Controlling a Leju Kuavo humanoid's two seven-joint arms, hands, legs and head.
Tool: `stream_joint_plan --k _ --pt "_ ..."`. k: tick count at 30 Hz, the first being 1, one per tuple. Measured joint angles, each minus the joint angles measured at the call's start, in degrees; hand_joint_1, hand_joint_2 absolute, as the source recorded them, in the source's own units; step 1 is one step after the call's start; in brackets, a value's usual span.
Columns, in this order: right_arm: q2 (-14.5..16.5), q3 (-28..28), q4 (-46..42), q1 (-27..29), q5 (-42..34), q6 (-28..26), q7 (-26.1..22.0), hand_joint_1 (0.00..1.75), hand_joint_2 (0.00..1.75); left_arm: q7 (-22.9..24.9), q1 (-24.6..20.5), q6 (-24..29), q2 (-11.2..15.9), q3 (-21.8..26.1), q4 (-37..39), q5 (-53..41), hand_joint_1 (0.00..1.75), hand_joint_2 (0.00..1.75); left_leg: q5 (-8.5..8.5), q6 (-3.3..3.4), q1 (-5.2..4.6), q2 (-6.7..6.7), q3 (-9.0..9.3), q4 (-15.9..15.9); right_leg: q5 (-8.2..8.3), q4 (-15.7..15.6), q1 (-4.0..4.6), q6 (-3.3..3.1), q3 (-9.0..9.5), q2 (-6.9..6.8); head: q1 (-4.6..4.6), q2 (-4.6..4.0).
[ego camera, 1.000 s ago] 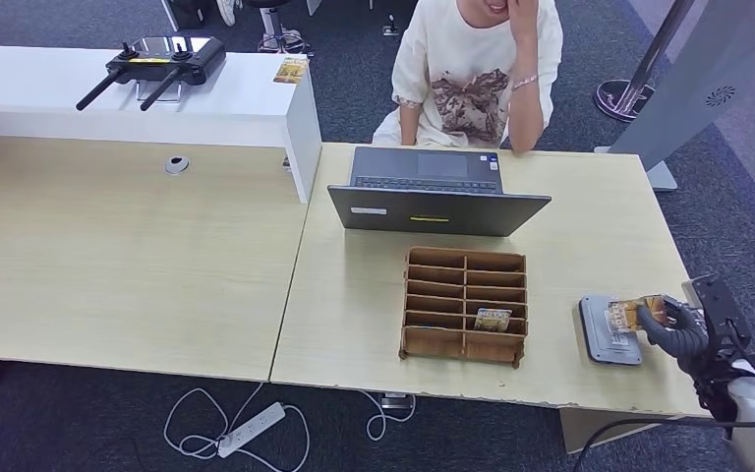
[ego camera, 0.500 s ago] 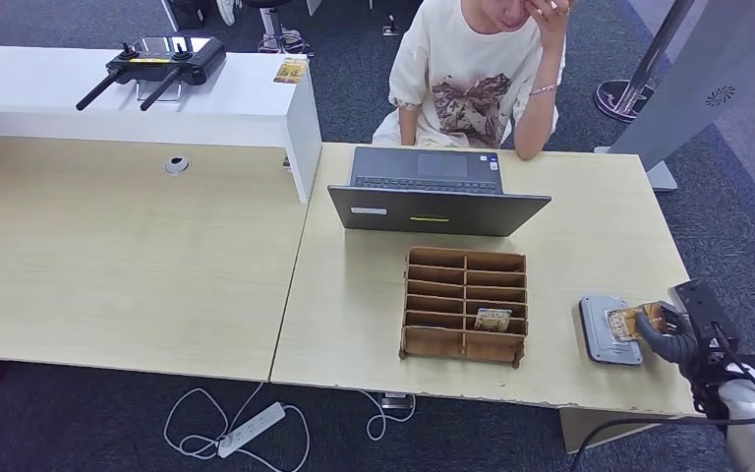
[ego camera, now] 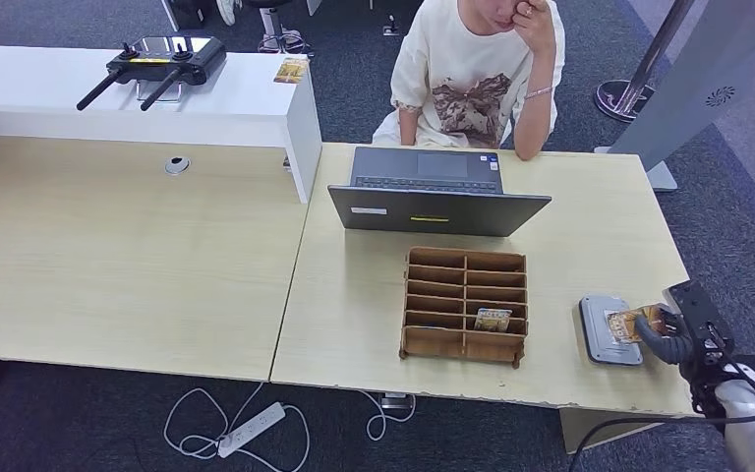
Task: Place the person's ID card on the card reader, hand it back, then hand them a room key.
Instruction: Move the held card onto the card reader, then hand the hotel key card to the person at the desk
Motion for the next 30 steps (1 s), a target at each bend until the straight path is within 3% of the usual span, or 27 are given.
stream_joint_plan --k 12,30 --pt "1.10 0.11 0.14 -1.35 8.97 -3.74 3.01 1.75 1.75 0.46 -0.13 -0.32 -0.02 0.00 0.00 0.26 0.00 0.00 0.00 0.00 0.00 0.02 0.11 0.00 0.00 0.00 0.01 0.00 0.12 0.03 0.01 0.00" --pt "2.24 0.11 0.36 -1.98 12.12 -4.57 2.79 1.75 1.75 0.57 -0.16 -0.44 -0.04 -0.02 0.00 -0.11 0.00 0.00 0.00 0.00 0.01 0.05 0.28 0.00 0.00 0.00 0.01 0.00 0.27 0.06 0.01 0.00"
